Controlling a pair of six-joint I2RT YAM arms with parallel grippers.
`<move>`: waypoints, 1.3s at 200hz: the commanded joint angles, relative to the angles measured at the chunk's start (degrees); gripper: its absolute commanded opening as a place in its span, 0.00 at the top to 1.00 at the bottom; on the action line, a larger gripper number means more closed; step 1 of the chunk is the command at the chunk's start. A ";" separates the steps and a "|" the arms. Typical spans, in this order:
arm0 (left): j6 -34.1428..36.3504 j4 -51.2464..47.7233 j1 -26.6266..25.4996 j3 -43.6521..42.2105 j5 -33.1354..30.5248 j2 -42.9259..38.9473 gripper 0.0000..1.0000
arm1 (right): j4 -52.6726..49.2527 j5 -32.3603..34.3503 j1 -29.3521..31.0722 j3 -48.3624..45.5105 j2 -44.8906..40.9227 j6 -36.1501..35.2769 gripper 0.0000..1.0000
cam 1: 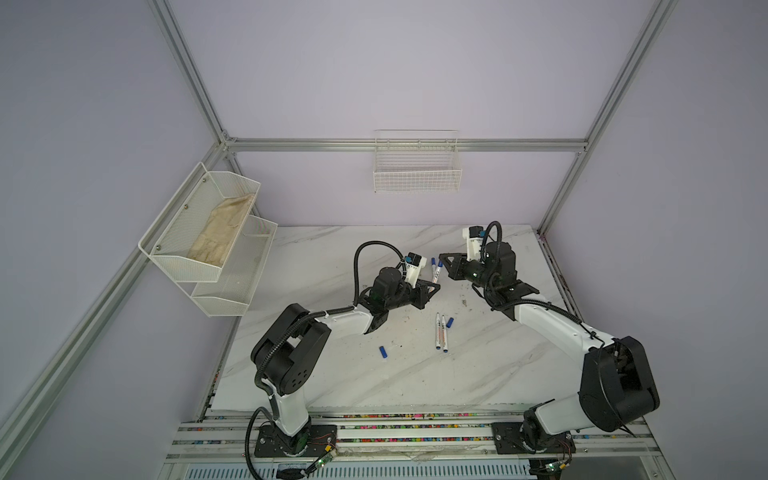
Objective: Insert the pens into the pen caps
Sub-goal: 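Lower and press the blue cap onto the marker tip with the right gripper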
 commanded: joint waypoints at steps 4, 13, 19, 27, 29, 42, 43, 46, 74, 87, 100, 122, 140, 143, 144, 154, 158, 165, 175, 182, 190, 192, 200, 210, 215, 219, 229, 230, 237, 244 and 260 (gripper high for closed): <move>2.04 7.95 2.83 6.36 -7.35 -0.72 1.00 | -8.04 -10.86 1.15 -0.31 -1.10 -3.31 1.00; 3.09 8.82 2.81 6.46 -7.85 -0.89 1.00 | -8.47 -11.53 1.20 -0.42 -1.10 -3.38 1.00; 3.68 9.47 2.84 6.55 -8.21 -1.04 1.00 | -8.63 -11.90 1.12 -0.52 -1.19 -3.46 1.00; 4.40 10.49 2.77 6.45 -8.50 -1.17 1.00 | -8.86 -12.39 1.27 -0.69 -1.28 -3.60 1.00; 4.48 10.81 2.83 6.38 -8.60 -1.20 1.00 | -9.01 -12.55 1.22 -0.63 -1.24 -3.65 1.00; 4.99 13.75 2.78 5.60 -9.22 -1.39 1.00 | -10.06 -13.55 1.28 -0.25 -1.05 -4.14 1.00; 5.04 14.04 2.81 5.48 -9.25 -1.41 1.00 | -10.16 -13.62 1.28 -0.16 -0.99 -4.15 1.00; 5.11 15.03 2.77 5.23 -9.43 -1.49 1.00 | -10.39 -13.79 1.28 -0.05 -1.00 -4.32 1.00; 5.63 25.79 2.81 1.63 -10.81 -1.53 1.00 | -10.70 -15.13 1.29 0.10 -1.19 -4.44 1.00; 7.13 33.42 2.76 -0.63 -10.88 -1.35 1.00 | -10.87 -15.60 1.24 0.37 -1.28 -4.53 1.00; 8.45 38.70 2.67 -2.00 -10.68 -0.83 1.00 | -10.88 -16.19 1.29 1.03 -1.09 -4.43 1.00; 9.98 38.60 2.67 -2.68 -10.92 -1.52 1.00 | -10.79 -17.24 1.29 2.09 -0.75 -4.13 1.00; 11.03 39.13 2.63 -3.57 -11.20 -1.98 1.00 | -10.61 -17.38 1.23 2.63 -0.75 -3.82 1.00; 11.11 39.18 2.59 -3.75 -11.29 -2.07 1.00 | -10.61 -17.46 1.28 2.71 -0.75 -3.82 1.00; 11.18 39.19 2.59 -3.81 -11.33 -2.06 1.00 | -10.61 -17.47 1.24 2.72 -0.80 -3.82 0.99; 11.45 39.51 2.65 -4.34 -11.76 -2.47 1.00 | -10.85 -17.35 1.29 3.05 -0.93 -3.83 0.99; 11.61 39.61 2.55 -4.54 -11.86 -2.55 1.00 | -10.96 -17.34 1.27 3.10 -0.97 -3.82 0.98; 11.90 39.63 2.47 -4.87 -11.95 -2.67 1.00 | -10.92 -17.30 1.28 3.15 -1.10 -3.83 0.98; 12.72 39.27 2.35 -5.23 -11.74 -2.96 1.00 | -10.87 -17.21 1.28 3.13 -1.44 -3.84 0.98; 13.26 38.51 2.26 -5.43 -12.11 -3.19 1.00 | -11.01 -16.93 1.24 3.21 -1.59 -3.73 0.98; 13.64 37.32 2.07 -5.53 -12.26 -3.49 1.00 | -11.30 -16.93 1.31 3.31 -1.64 -3.94 0.98; 13.69 36.97 2.01 -5.54 -12.35 -3.51 1.00 | -11.45 -16.88 1.31 3.29 -1.66 -4.02 0.98; 13.95 35.71 1.72 -5.50 -12.74 -3.76 1.00 | -11.96 -16.30 1.38 3.42 -1.50 -4.35 0.98; 14.17 33.69 1.33 -5.23 -13.03 -4.14 1.00 | -12.82 -15.48 1.52 3.48 -1.11 -4.72 0.98; 14.30 32.59 1.13 -5.07 -12.89 -4.23 1.00 | -13.21 -15.32 1.69 3.48 -0.78 -5.01 0.98; 14.33 31.72 0.93 -4.84 -12.90 -4.37 1.00 | -13.55 -15.11 2.03 3.50 -0.56 -5.26 0.98; 14.31 28.77 0.50 -3.91 -13.76 -4.91 1.00 | -14.97 -13.98 3.10 3.85 0.46 -5.86 0.98; 14.32 28.44 0.49 -3.76 -13.94 -4.93 1.00 | -15.16 -13.88 3.25 3.95 0.60 -5.94 0.98; 14.29 26.58 0.37 -2.93 -15.19 -5.29 1.00 | -16.72 -12.67 4.17 4.45 1.58 -6.87 0.98; 15.56 24.72 0.39 -1.92 -16.23 -5.59 1.00 | -18.78 -11.50 5.22 5.22 2.94 -7.71 0.99; 18.51 20.23 0.47 0.76 -18.90 -6.63 1.00 | -24.37 -7.78 7.31 7.44 6.54 -10.38 1.00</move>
